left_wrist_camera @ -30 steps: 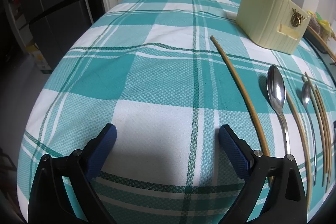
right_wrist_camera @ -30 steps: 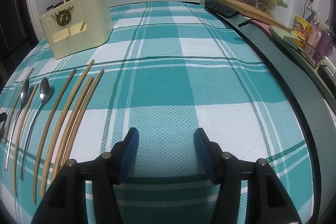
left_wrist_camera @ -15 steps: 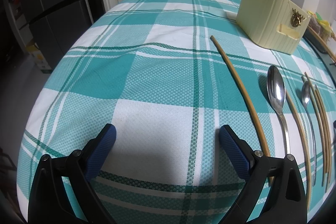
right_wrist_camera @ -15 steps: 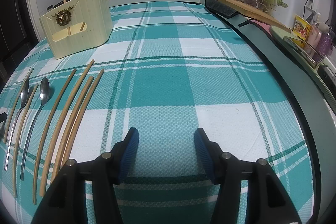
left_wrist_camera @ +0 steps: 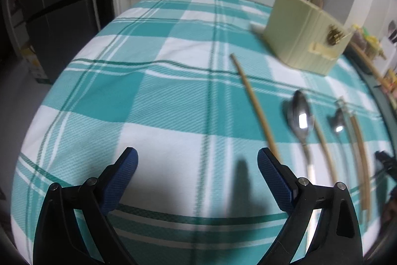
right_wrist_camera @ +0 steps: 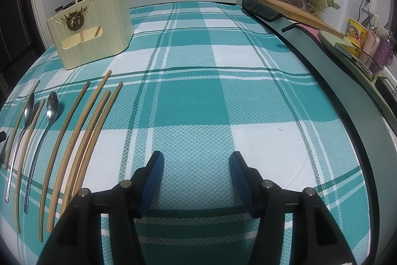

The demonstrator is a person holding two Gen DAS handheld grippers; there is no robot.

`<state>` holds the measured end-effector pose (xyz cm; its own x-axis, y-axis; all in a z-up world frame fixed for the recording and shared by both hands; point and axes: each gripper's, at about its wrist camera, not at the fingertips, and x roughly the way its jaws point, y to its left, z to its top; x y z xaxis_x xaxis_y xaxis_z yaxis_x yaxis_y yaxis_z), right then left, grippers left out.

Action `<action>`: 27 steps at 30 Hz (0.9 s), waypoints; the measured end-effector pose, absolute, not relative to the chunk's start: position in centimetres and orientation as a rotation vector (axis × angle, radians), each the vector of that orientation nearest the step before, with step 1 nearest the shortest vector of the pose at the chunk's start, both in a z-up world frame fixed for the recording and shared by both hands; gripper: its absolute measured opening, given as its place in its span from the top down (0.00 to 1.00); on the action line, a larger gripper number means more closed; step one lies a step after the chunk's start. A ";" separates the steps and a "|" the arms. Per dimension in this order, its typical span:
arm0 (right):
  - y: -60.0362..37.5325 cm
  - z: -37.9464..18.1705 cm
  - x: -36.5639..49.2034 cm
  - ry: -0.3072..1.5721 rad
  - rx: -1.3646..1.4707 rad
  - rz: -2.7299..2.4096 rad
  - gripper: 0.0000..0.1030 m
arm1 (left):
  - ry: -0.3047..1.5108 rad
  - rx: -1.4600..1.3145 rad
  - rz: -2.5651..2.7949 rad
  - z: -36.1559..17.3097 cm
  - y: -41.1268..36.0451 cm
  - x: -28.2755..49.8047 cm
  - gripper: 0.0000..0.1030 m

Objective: Organize utensils
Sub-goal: 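Close the left gripper on a wooden chopstick while the right gripper grasps another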

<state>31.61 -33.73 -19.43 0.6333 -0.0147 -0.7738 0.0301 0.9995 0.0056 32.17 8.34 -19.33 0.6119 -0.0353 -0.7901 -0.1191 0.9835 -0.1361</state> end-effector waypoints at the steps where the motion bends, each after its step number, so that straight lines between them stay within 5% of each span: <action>1: -33.7 -19.4 31.6 0.885 0.019 -0.026 0.45 | 0.917 -0.180 0.027 -19.0 7.6 32.4 0.06; 11: -33.7 -19.4 31.6 0.884 0.020 -0.025 0.45 | 0.952 0.007 0.048 -20.5 2.4 34.1 0.28; 17: -31.7 -18.3 30.2 0.874 0.032 0.085 0.45 | 0.911 0.023 0.006 -20.2 0.9 32.8 0.74; 19: -29.5 -17.3 29.0 0.855 0.045 0.173 0.49 | 0.902 0.023 0.006 -20.2 0.5 32.4 0.89; 27: -25.2 -18.6 29.5 0.989 0.047 0.263 0.87 | 0.923 -0.011 0.040 -20.1 0.6 30.9 0.94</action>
